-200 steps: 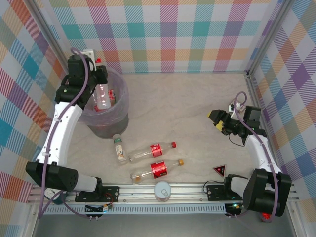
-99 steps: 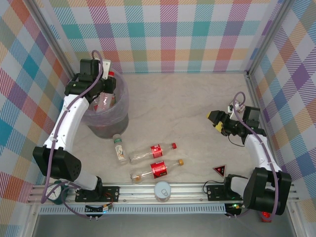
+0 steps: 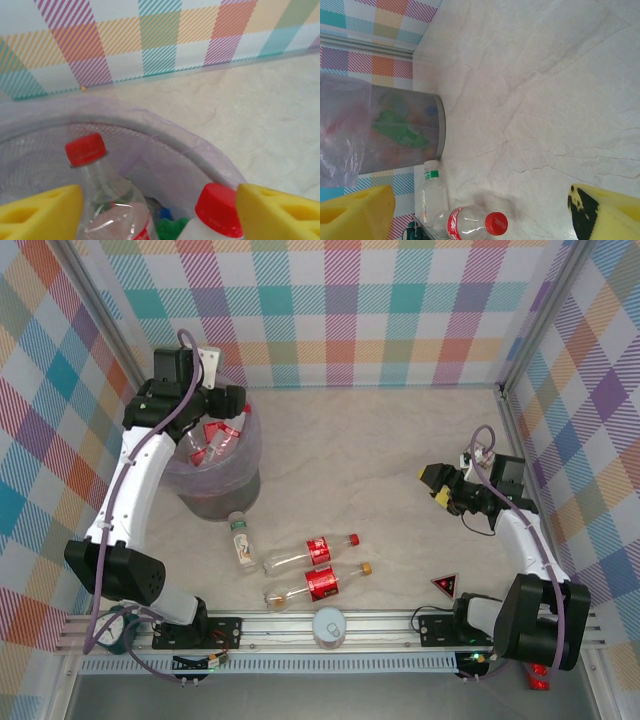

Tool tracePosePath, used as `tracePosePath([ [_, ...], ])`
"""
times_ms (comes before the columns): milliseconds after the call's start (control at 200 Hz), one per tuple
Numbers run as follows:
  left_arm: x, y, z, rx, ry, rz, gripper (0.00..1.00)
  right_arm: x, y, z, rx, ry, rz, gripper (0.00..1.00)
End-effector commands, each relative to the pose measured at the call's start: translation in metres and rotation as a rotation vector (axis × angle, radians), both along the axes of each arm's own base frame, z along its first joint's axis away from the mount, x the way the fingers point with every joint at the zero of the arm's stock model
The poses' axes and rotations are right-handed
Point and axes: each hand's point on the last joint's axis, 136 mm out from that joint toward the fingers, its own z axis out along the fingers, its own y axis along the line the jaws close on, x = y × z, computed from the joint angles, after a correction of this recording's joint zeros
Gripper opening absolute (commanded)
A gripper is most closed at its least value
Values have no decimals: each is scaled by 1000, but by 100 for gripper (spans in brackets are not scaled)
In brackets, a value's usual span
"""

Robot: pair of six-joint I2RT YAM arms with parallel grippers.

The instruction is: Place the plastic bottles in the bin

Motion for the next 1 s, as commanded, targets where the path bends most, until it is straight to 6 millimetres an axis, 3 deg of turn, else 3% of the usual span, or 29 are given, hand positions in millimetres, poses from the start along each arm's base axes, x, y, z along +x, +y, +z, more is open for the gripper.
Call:
tracePosePath([
  [0,-4,-2,-11,-51,25,7,63,1,2,8,-21,-38,21,89],
  [130,-11,-3,-30,-82,61,19,51,1,3,6,-18,-27,30,89],
  [290,-21,2,-43,-99,61,55,47,3,5,15,-17,-44,43,89],
  [330,-22,5,-38,-92,48,66,48,1,7,16,-22,-43,50,89],
  [395,-24,7,-14,-84,-8,68,58,-5,9,20,-37,-39,65,89],
  [555,-41,5,89,-98,-203,25,75,-24,13,18,-57,2,90,89],
  [615,-49,-1,113,-92,-230,-1,77,-30,16,17,-50,22,95,89],
  [690,-60,-17,127,-40,-245,-23,77,-38,22,16,-42,45,107,88],
  [745,-67,-31,126,-16,-249,-24,78,-45,27,11,-71,72,112,88],
  [840,-82,-75,107,34,-230,-99,78,-61,36,0,-152,126,130,87],
  [1000,-111,-146,39,52,-22,-278,78,-95,58,-16,-159,232,197,85],
])
